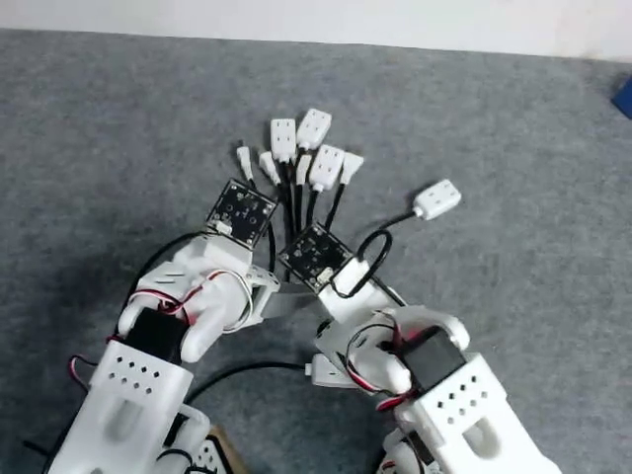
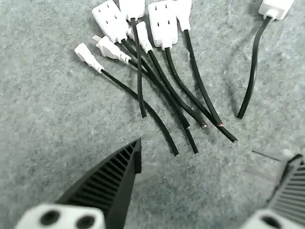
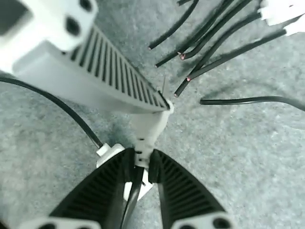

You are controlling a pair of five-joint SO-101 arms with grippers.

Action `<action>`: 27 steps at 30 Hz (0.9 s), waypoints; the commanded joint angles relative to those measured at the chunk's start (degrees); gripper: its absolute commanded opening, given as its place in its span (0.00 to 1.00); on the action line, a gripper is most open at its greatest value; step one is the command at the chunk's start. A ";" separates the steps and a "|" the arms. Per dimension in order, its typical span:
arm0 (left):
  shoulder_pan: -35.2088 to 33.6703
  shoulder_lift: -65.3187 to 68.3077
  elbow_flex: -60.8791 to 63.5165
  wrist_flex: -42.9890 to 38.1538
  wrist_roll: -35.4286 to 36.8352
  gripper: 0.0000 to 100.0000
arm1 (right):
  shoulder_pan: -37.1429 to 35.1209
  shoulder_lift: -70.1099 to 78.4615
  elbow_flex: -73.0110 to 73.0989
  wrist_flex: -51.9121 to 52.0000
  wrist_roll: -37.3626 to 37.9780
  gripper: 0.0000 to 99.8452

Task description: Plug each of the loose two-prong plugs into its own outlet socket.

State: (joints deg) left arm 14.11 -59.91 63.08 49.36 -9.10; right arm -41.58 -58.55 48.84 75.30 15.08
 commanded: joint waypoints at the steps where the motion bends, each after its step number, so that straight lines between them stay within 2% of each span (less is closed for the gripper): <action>1: 0.48 0.31 0.04 -1.14 0.18 0.43 | -0.57 -1.89 -6.29 1.89 0.26 0.01; 14: -0.57 -0.04 0.66 -1.67 0.09 0.43 | -0.40 -0.66 -8.22 2.07 2.29 0.01; 24: -8.92 0.04 0.13 -6.07 0.53 0.43 | 3.65 26.86 -31.43 2.86 3.60 0.01; 27: -12.62 0.31 0.48 -7.65 1.67 0.43 | 3.65 34.95 -41.27 7.08 4.75 0.01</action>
State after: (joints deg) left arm 4.62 -59.56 64.13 43.91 -9.19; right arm -38.77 -29.71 18.42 78.99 18.42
